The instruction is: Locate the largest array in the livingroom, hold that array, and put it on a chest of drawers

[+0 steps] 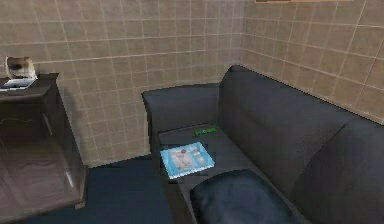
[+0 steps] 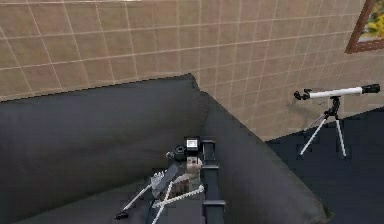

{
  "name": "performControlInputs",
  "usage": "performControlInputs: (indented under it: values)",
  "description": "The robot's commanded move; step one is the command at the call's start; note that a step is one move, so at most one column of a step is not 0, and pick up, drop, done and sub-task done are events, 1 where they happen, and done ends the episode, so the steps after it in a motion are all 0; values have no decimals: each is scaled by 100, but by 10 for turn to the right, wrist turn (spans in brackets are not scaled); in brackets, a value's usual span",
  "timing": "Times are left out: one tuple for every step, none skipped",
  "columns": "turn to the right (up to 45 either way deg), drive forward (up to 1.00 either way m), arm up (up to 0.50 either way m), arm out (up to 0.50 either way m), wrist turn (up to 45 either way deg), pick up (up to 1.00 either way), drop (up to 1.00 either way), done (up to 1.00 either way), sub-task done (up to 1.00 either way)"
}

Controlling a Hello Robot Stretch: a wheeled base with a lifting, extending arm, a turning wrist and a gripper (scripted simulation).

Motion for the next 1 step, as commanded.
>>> performControlInputs:
  values:
    - [0,0,0,0,450,0,0,0,0]
